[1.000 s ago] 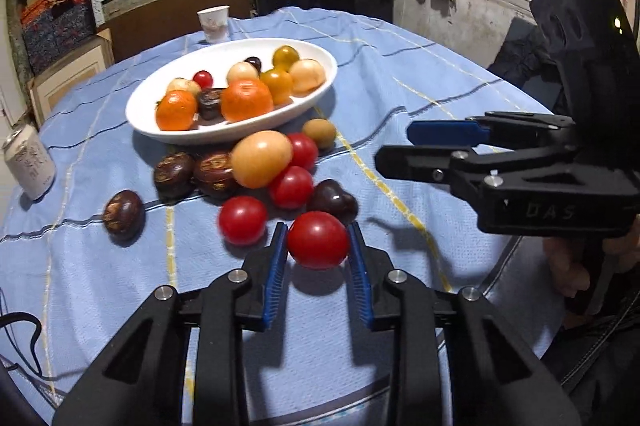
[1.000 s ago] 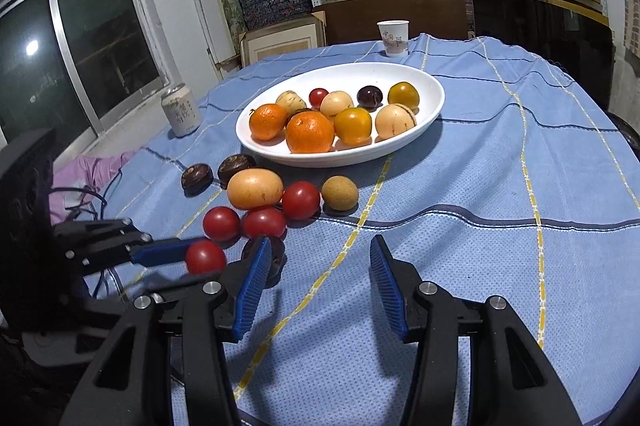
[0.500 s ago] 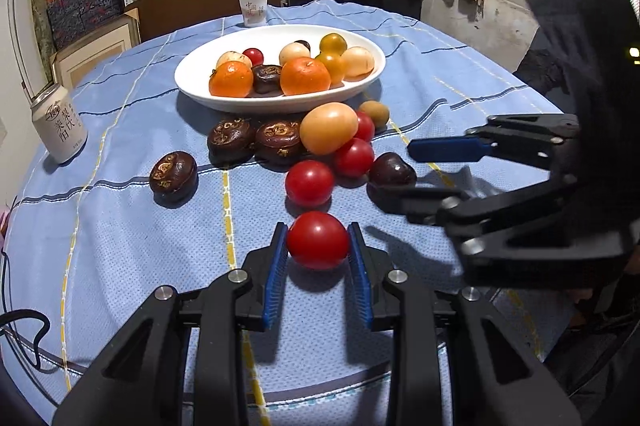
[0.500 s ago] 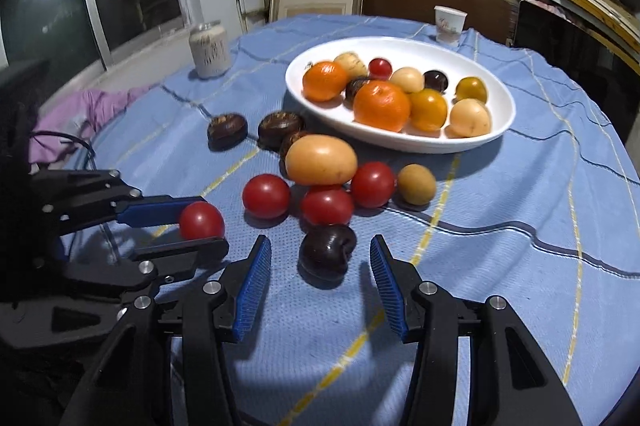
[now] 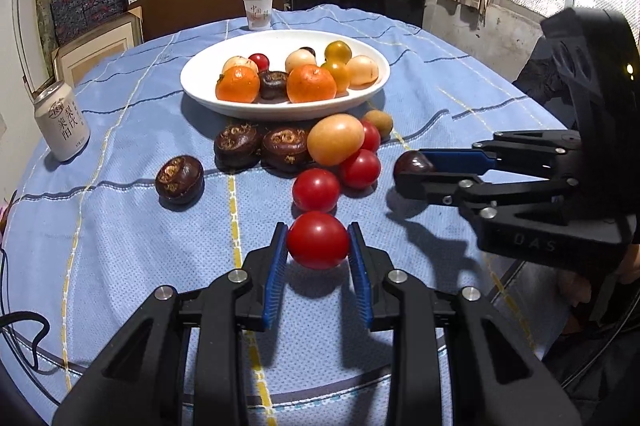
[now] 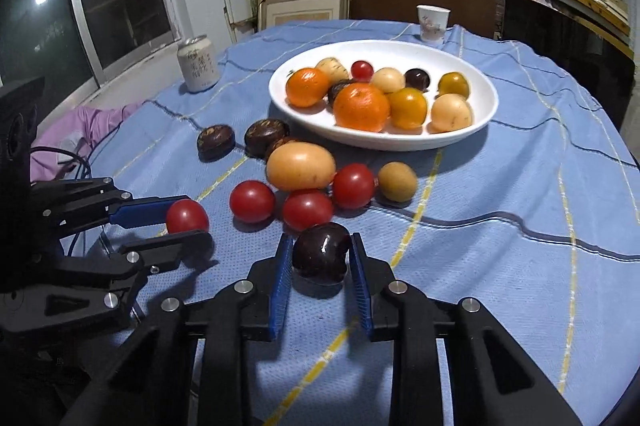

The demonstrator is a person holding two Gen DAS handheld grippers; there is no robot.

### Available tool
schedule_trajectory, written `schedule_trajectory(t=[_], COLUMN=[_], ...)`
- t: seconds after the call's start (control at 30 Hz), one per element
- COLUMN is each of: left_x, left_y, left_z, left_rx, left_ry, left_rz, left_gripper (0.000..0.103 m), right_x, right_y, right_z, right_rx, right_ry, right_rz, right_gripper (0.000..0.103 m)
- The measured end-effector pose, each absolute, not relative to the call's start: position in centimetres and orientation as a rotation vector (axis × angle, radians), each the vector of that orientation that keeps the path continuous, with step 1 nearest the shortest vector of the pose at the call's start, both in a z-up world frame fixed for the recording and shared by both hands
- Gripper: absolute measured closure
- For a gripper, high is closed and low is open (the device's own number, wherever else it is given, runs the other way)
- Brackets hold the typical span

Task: Organize fruits
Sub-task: 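Carry tomato and plum onto the white plate and release both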

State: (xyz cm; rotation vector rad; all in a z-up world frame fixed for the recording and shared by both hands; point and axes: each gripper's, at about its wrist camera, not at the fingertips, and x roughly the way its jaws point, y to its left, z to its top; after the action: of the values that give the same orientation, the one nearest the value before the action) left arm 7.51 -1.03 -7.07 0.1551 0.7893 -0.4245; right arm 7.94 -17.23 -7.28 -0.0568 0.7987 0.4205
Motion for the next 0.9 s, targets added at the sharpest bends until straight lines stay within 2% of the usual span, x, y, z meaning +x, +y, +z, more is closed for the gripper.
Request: schedule_trajectory(t=[0.17, 0.5, 0.9], left_x=[9.2, 18.0, 24.0], left_y=[-1.3, -3.4, -5.2], left_z=[-5.2, -2.4, -4.3], left_rx=[0.147, 0.125, 0.125], left_ry=[0.761, 0.743, 0.789], left_rz=[-0.419, -0.375, -0.354], left_gripper=[0.074, 0.074, 0.073], right_x=[9.1, 15.8, 23.9], right_y=[-19.4, -21.5, -20.3], right_z=[-5.3, -0.9, -3.7], right_rx=[-0.014, 0.034, 0.056], right_ry=[0.765, 0.693, 0.747], right_rz=[0.400, 0.362, 0.326], right_gripper=[0.074, 0.074, 0.074])
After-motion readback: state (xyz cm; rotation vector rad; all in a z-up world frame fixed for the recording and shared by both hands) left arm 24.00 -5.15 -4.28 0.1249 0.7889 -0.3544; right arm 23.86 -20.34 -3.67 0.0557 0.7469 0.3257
